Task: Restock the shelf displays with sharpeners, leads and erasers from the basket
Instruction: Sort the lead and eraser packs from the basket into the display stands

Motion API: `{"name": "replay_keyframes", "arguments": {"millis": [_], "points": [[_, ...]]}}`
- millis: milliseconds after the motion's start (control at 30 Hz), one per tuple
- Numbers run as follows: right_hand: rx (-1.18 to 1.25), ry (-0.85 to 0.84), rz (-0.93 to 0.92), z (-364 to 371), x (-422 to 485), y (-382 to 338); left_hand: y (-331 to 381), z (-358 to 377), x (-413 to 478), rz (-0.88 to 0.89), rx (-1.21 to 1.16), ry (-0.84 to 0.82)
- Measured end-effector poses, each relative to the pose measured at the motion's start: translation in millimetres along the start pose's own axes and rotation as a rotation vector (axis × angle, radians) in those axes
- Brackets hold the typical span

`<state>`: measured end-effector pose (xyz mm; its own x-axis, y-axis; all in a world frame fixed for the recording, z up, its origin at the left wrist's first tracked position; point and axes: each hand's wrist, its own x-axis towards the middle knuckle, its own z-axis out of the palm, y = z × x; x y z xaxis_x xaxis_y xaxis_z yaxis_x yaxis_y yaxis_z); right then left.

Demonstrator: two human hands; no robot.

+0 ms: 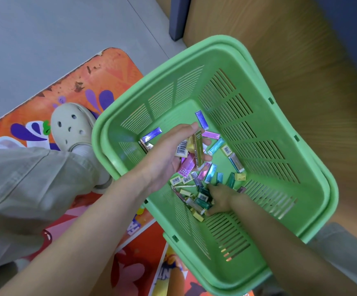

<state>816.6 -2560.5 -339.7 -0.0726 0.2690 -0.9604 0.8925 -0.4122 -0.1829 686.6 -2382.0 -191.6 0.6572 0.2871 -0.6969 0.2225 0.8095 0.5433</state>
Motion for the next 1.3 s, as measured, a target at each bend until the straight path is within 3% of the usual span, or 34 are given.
{"name": "replay_keyframes", "arguments": {"millis": [367, 533, 633, 833, 967, 1100, 1300], "points": [[-0.039, -0.036, -0.022, -1, -4, -9, -4, -1, -11, -0.006, 0.017, 0.003], [0.225, -0.012, -0.063, -18, -27, -17, -7, -3, -17, 0.019, -0.006, 0.031], [0.523, 0.057, -0.132, -36, -54, -21, -12, -4, -23, 0.033, -0.042, 0.067], [0.940, 0.357, -0.306, -80, -134, -43, -24, 5, -40, 0.074, -0.161, 0.237], [1.088, 0.533, -0.383, -91, -175, -64, -26, 22, -49, 0.036, -0.233, 0.202], [1.028, 0.710, -0.373, -92, -204, -80, -22, 48, -58, 0.035, -0.282, 0.104], [0.721, 0.969, -0.305, -85, -239, -89, 2, 75, -78, 0.109, -0.301, -0.036]]}}
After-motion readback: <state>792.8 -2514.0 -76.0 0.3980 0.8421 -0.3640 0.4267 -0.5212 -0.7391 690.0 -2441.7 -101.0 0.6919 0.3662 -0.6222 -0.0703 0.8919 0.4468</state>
